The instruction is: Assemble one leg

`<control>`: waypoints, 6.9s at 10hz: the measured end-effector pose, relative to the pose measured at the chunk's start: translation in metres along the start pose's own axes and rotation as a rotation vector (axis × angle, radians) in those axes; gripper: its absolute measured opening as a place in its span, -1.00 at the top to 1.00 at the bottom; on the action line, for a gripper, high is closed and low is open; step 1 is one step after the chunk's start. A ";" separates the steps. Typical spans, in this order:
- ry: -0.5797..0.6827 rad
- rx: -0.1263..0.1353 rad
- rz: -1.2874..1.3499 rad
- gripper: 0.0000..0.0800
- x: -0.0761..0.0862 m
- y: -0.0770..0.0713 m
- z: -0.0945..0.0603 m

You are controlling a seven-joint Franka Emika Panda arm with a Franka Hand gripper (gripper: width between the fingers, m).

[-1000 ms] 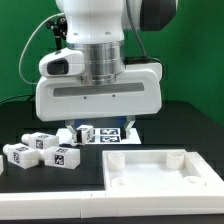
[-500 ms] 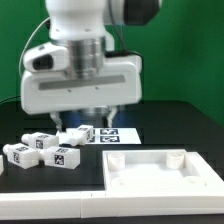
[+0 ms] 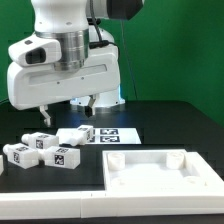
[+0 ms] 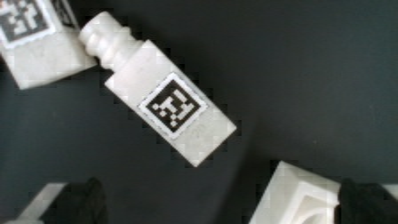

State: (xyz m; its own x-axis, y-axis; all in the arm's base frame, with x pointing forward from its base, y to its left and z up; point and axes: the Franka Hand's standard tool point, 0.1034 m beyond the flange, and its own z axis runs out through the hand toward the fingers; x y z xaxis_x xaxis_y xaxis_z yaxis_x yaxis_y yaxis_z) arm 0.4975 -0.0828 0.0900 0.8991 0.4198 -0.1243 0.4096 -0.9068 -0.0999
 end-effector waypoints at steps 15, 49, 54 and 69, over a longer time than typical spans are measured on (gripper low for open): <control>-0.461 -0.127 -0.339 -0.62 -0.067 -0.012 0.075; -0.339 0.105 0.176 0.29 -0.013 -0.011 -0.027; -0.051 0.057 0.393 0.29 0.030 -0.045 -0.025; 0.824 -0.167 0.528 0.29 0.176 -0.079 -0.058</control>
Offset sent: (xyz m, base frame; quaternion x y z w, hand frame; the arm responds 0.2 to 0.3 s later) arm -0.0635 -0.0412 -0.0086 -0.0920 -0.0546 -0.2459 0.9634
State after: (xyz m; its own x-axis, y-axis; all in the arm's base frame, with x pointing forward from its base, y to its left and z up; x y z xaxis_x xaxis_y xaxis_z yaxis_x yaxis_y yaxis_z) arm 0.6321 0.0608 0.1332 0.7730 -0.1403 0.6187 -0.1150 -0.9901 -0.0808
